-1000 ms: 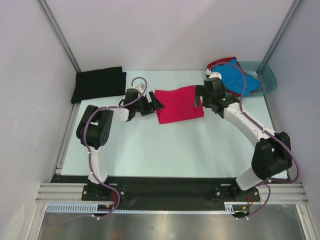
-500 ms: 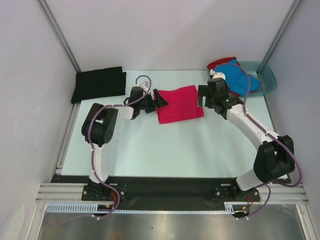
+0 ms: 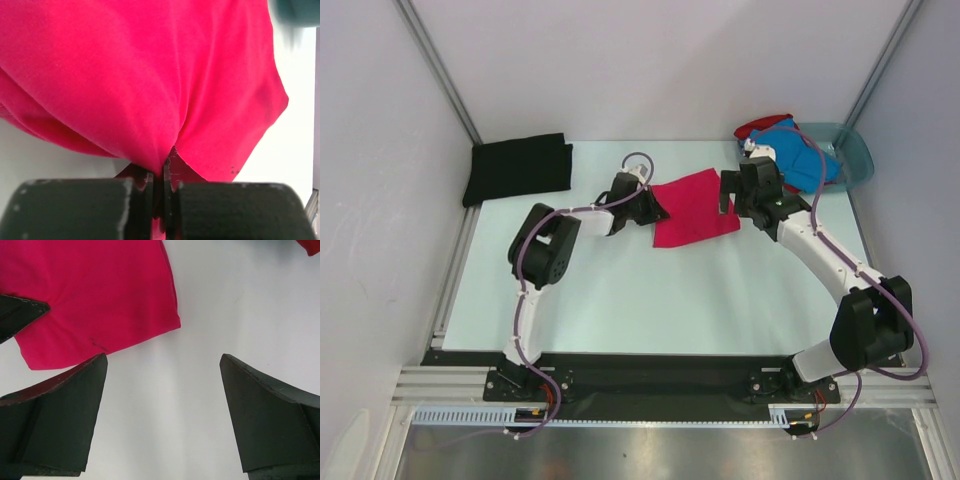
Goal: Fold and stack the t-shirts
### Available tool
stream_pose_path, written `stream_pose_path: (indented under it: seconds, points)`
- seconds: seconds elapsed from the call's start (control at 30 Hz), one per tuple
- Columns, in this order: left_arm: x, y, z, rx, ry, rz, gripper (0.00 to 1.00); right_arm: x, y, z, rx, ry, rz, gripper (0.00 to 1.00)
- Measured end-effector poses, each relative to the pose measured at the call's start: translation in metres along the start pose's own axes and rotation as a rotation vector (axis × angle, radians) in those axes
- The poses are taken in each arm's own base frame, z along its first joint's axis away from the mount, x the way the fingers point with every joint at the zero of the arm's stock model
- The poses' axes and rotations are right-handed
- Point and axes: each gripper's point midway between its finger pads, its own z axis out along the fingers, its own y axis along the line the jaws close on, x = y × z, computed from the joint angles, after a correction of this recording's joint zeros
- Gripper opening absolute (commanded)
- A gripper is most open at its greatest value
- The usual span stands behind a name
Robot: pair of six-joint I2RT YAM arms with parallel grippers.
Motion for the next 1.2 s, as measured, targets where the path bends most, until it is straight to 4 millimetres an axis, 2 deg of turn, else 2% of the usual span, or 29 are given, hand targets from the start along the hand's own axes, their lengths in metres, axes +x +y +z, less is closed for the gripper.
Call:
stream_pose_path:
  seconds: [0.2,0.3,0.4,0.5,0.6,0.73,0.93,1.07,1.2]
  points:
    - [-0.005,0.003,-0.004,0.014,0.006,-0.004,0.0,0.005,-0.003,0.001,0.004,0.011,0.0,1.0]
    - [-0.016,0.005,-0.009,0.019,0.025,-0.004,0.0,0.009,-0.003,0.002,0.003,0.019,-0.002,1.0]
    - [-0.051,0.004,-0.019,0.027,0.004,0.017,0.0,0.012,-0.003,0.002,0.001,0.026,-0.003,1.0]
    - [-0.108,-0.001,-0.037,0.034,-0.058,0.071,0.0,0.014,-0.003,0.002,-0.002,0.03,-0.004,1.0]
    - [-0.156,-0.011,-0.059,0.046,-0.12,0.14,0.01,0.017,-0.003,0.002,-0.008,0.035,-0.005,1.0]
    - [-0.195,-0.015,-0.084,0.021,-0.163,0.218,0.0,0.018,-0.002,0.003,-0.017,0.037,-0.003,1.0]
    - [-0.213,-0.013,-0.105,-0.023,-0.159,0.286,0.0,0.015,-0.001,0.008,-0.031,0.028,0.008,1.0]
    - [-0.216,0.006,-0.115,-0.062,-0.134,0.275,0.0,0.022,0.002,0.016,-0.039,0.051,0.004,1.0]
    - [-0.237,0.031,-0.132,-0.097,-0.155,0.257,0.0,0.028,0.004,0.021,-0.045,0.072,0.0,1.0]
